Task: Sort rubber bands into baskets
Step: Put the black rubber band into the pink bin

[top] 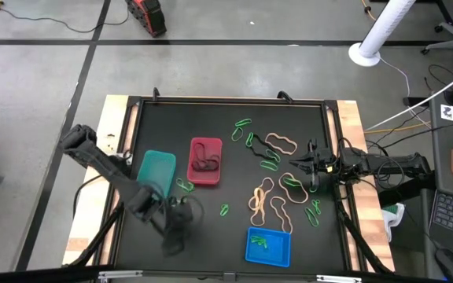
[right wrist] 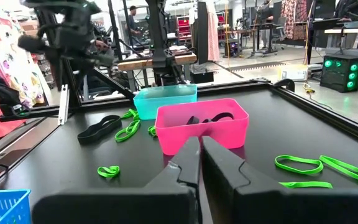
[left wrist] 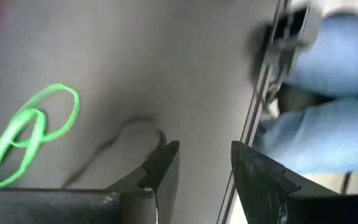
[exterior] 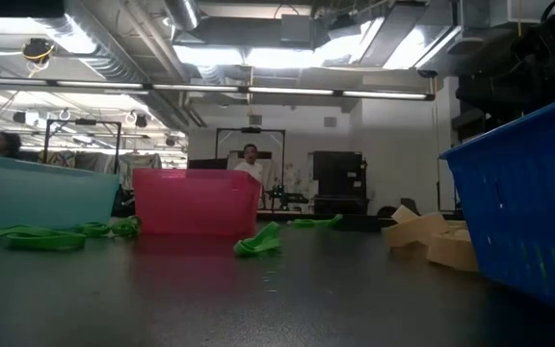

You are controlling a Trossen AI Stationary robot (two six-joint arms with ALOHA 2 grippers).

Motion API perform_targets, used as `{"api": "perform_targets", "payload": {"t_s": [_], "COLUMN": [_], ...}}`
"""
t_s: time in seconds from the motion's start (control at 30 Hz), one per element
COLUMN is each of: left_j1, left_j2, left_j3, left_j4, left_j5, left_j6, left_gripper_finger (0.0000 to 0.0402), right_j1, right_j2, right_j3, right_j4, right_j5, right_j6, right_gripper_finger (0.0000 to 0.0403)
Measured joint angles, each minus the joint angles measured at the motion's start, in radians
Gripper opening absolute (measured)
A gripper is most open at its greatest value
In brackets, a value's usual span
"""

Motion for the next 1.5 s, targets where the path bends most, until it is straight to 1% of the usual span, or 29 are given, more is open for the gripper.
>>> {"api": "perform_targets", "payload": {"t_s": [0.13,0.23,0.37,0.53,0.73,0.9,1.0,1.2,1.33,1.4,1.5], "left_j1": [-0.072,-0.099,-0.106,-0.105,-0.105,-0.104,-0.105,-0.105,-0.105,-0.105,-0.098], "left_j2": [0.072,0.128,0.212,0.288,0.332,0.331,0.331,0.331,0.331,0.331,0.331], "left_j3": [0.000,0.000,0.000,0.000,0.000,-0.012,-0.014,-0.014,-0.014,-0.014,-0.014], "left_j4": [0.000,0.000,-0.001,-0.001,-0.006,-0.015,-0.028,-0.030,-0.030,-0.029,-0.023], "left_j5": [-0.004,-0.004,-0.007,-0.012,-0.018,-0.039,-0.045,-0.047,-0.047,-0.047,-0.046], "left_j6": [0.045,0.079,0.101,0.140,0.166,0.161,0.161,0.162,0.183,0.183,0.156], "left_gripper_finger": [0.0140,0.0140,0.0140,0.0140,0.0140,0.0139,0.0119,0.0047,0.0013,0.0005,0.0005], "right_j1": [0.000,0.000,0.000,0.000,0.000,0.000,0.000,0.000,0.000,0.000,0.000], "right_j2": [0.000,0.000,0.000,0.000,0.000,0.000,0.000,0.000,0.000,0.000,0.000], "right_j3": [0.000,0.000,0.000,0.000,0.000,0.000,0.000,0.000,0.000,0.000,0.000], "right_j4": [0.000,0.000,0.000,0.000,0.000,0.000,0.000,0.000,0.000,0.000,0.000], "right_j5": [0.000,0.000,0.000,0.000,0.000,0.000,0.000,0.000,0.000,0.000,0.000], "right_j6": [0.000,0.000,0.000,0.000,0.000,0.000,0.000,0.000,0.000,0.000,0.000], "right_gripper_finger": [0.0019,0.0019,0.0019,0.0019,0.0019,0.0019,0.0019,0.0019,0.0019,0.0019,0.0019]}}
